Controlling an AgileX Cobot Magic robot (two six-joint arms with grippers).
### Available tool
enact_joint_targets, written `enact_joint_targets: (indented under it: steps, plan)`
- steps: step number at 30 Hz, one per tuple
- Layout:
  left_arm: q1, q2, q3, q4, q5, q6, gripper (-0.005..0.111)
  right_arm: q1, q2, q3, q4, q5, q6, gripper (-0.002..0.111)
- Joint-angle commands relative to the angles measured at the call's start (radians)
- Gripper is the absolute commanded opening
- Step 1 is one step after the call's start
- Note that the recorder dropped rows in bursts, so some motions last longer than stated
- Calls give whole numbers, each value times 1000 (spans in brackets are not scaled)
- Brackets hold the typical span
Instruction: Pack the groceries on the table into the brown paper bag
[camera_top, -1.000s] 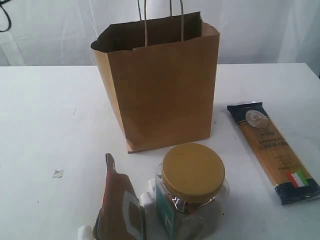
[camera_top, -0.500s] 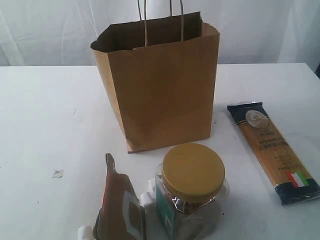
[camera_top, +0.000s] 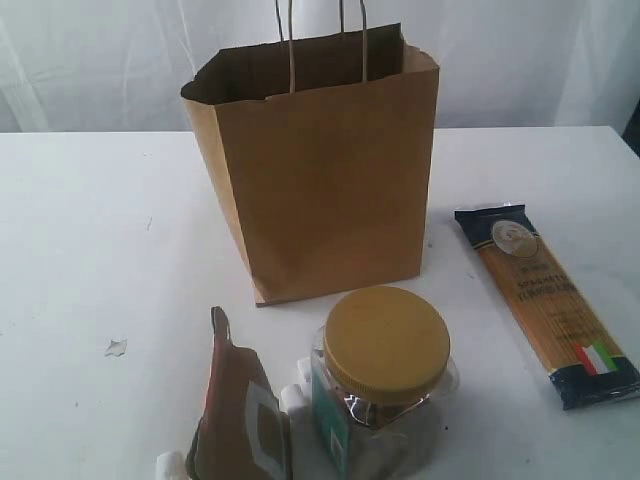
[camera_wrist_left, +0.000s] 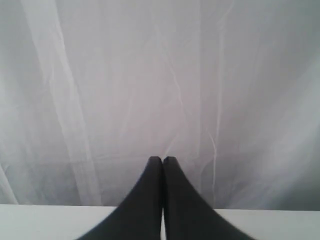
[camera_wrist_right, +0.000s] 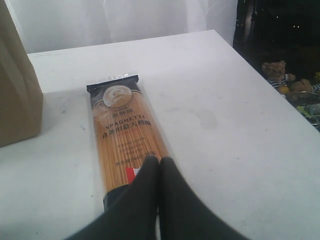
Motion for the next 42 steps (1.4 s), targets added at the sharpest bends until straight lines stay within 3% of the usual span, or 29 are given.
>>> enact_joint_targets:
  steps: [1, 5, 7, 9, 11, 14, 19, 24, 30, 32, 40, 42]
  plan:
    - [0, -106, 124, 10, -33, -12, 0, -6, -6, 6, 0, -3, 3, 0]
    - [0, -247, 259, -114, 179, -48, 0, -6, -6, 6, 0, -3, 3, 0]
    - [0, -330, 314, -173, 373, -61, 0, -6, -6, 6, -32, -3, 3, 0]
    - [0, -389, 355, -171, 537, 2, 0, -6, -6, 6, -75, -3, -3, 0]
    - [0, -453, 408, -171, 637, 113, 0, -6, -6, 6, -252, -3, -101, 0]
    - [0, -557, 488, -173, 565, 146, 0, -6, -6, 6, -505, -46, -157, 0]
    - [0, -734, 623, -198, 305, 60, 0, -6, -6, 6, -515, -235, -148, 0]
    - [0, -879, 781, -198, 248, 32, 0, -6, -6, 6, -515, -244, -148, 0]
    - [0, -1038, 926, -149, -277, 32, 0, -6, -6, 6, -515, -241, -155, 0]
    - [0, -1038, 926, -47, -253, 42, 0, -6, -6, 6, -515, -241, -155, 0]
    - [0, -1038, 947, -58, 69, 99, 0, -6, -6, 6, -515, -241, -155, 0]
    - [0, -1038, 999, -174, 146, 282, 0, -6, -6, 6, -515, -241, -155, 0]
